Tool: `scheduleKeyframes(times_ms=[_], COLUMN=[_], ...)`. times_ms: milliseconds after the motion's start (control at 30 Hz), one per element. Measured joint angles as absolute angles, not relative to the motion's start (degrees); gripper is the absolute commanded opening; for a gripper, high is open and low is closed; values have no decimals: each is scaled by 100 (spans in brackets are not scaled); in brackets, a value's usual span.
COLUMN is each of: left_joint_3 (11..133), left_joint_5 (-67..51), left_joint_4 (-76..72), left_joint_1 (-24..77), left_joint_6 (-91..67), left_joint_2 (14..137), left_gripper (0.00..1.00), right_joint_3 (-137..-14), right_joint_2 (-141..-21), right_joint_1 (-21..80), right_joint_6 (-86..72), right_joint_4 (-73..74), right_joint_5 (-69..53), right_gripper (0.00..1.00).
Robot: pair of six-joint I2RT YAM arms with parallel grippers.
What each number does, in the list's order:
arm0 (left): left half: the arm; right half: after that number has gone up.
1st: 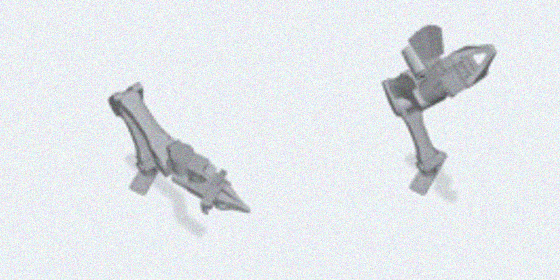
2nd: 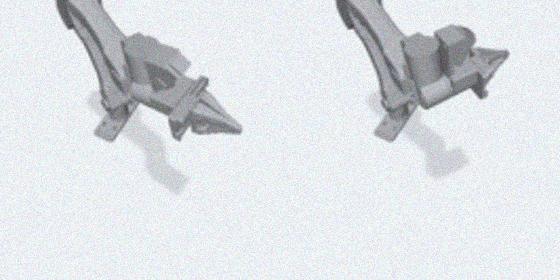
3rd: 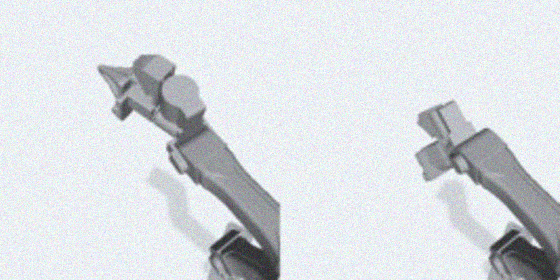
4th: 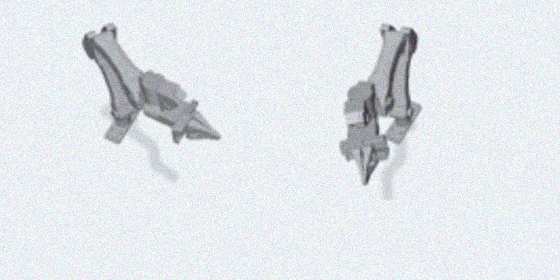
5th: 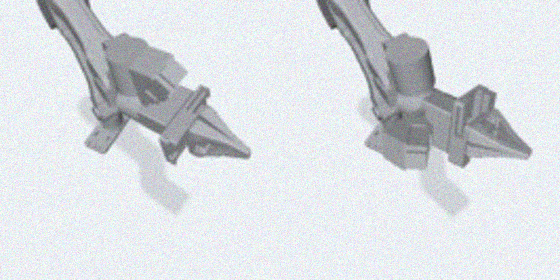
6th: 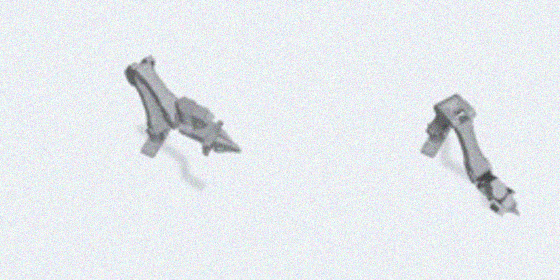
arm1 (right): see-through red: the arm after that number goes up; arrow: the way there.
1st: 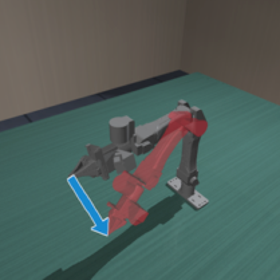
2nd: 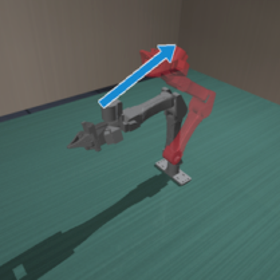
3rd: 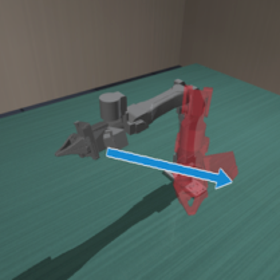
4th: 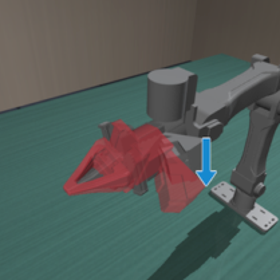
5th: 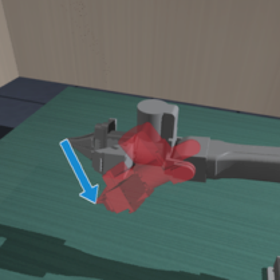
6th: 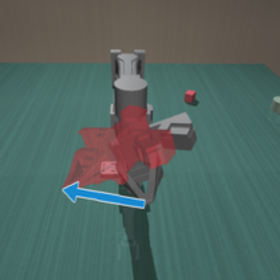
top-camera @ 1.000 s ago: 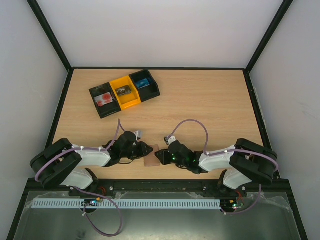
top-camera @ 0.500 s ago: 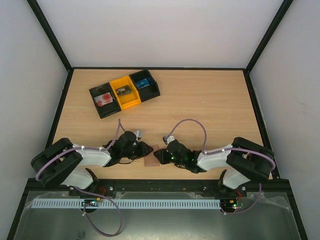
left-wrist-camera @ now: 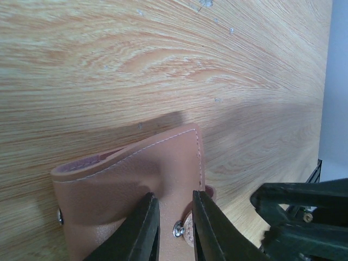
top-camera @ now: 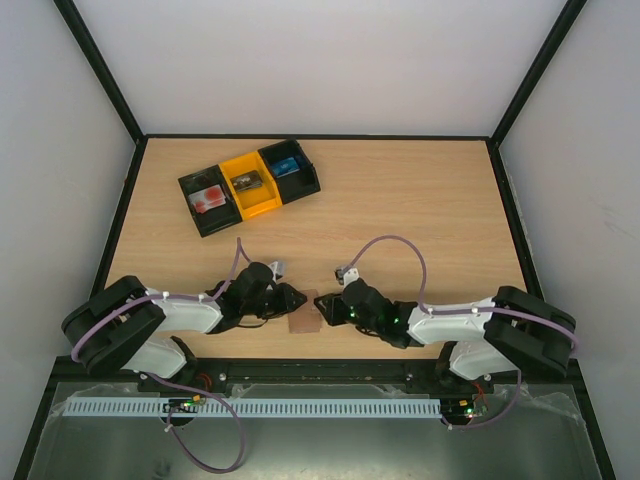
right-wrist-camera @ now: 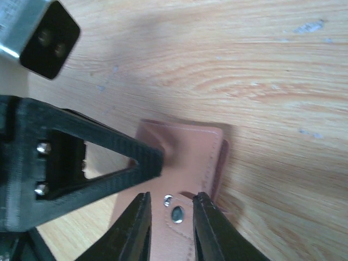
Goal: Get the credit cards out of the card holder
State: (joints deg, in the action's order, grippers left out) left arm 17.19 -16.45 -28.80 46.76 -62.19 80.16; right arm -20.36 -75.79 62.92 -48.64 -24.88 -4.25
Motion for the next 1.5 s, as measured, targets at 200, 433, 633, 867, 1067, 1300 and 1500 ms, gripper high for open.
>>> scheduleKeyframes(times_ms=[200, 433, 633, 867, 1067, 1300, 1500], left_joint_3=[1719, 1719, 1719, 1719, 1719, 1730, 1767], left_joint_5=[-1643, -1640, -1638, -1643, -1645, -1678, -1730], left_joint_4=[-2884, -2904, -2921, -2954, -2991, -3048, -3103], left_joint_1=[4698, 4698, 4698, 4698, 4698, 4698, 4698], left_joint_6=[-6222, -6222, -6224, -6224, -6239, -6241, -6246], left_joint_2=[8016, 8031, 8038, 8071, 8095, 8154, 8228], left_gripper=[21, 21, 21, 21, 21, 21, 21], right_joint_3=[-2005, -2005, -2005, -1981, -1931, -1931, -1933], right_joint_2=[-7883, -8344, -8401, -8261, -8154, -8154, -8103], right_joint_1=[6261, 6252, 6226, 6226, 6226, 6226, 6226], right_joint_6=[-4877, -4923, -4958, -4987, -5019, -5017, -4947], right_joint_4=[-2423, -2652, -2832, -2886, -2928, -2923, -2904], right_joint_5=[-419, -674, -854, -908, -910, -923, -1105], right_gripper=[28, 18, 18, 22, 20, 20, 23])
